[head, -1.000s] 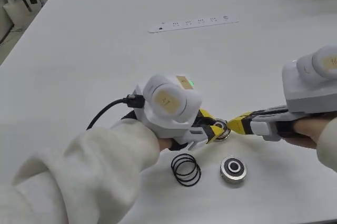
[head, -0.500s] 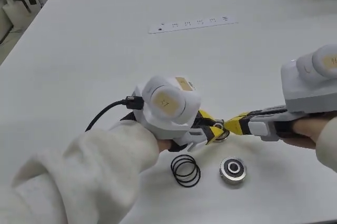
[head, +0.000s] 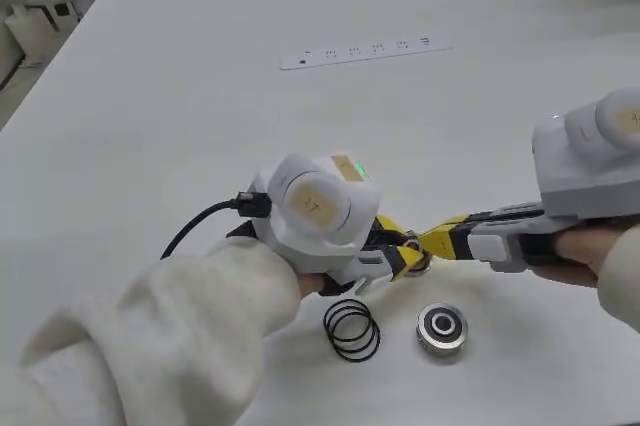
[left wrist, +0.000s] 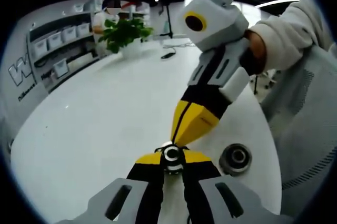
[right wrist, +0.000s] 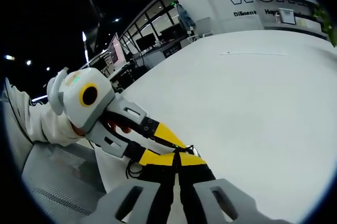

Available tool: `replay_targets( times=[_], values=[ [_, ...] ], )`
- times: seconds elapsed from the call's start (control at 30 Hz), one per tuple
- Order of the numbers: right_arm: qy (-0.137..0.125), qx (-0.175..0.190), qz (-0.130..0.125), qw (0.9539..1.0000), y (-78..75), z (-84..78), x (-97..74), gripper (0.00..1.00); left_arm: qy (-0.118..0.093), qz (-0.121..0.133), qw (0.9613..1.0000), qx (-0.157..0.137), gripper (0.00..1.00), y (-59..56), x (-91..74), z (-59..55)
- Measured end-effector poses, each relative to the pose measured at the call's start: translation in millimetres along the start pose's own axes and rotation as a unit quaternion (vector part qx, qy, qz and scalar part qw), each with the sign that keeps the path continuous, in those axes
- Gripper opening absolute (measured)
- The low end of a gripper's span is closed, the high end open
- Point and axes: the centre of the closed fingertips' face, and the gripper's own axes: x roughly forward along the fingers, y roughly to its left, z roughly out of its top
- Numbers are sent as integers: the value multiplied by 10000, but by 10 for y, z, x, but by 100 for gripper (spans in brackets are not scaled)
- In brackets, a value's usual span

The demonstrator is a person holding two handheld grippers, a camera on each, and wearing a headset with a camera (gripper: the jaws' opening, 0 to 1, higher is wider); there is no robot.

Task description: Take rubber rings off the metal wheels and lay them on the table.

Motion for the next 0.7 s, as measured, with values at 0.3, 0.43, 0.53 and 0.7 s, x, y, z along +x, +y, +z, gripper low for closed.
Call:
replay_targets(
  times=[0.3,0.43,0.53,0.7],
  values=[
    [39,-51,-92,9999,-46,-33,-8,0,96,116,9999,64,14,3,-8,9],
    [48,-61,-108,9999,-66,-35,-13,0,212,75,9997,77,15,22,-63,0],
    [46,-59,-104,9999,-66,-31,-15,0,214,105,9997,-33,21,83,-158,26],
    [20,-113,-66,9999,-34,-8,-20,0,233,222,9995,-53,26,212,-371,81]
  ],
)
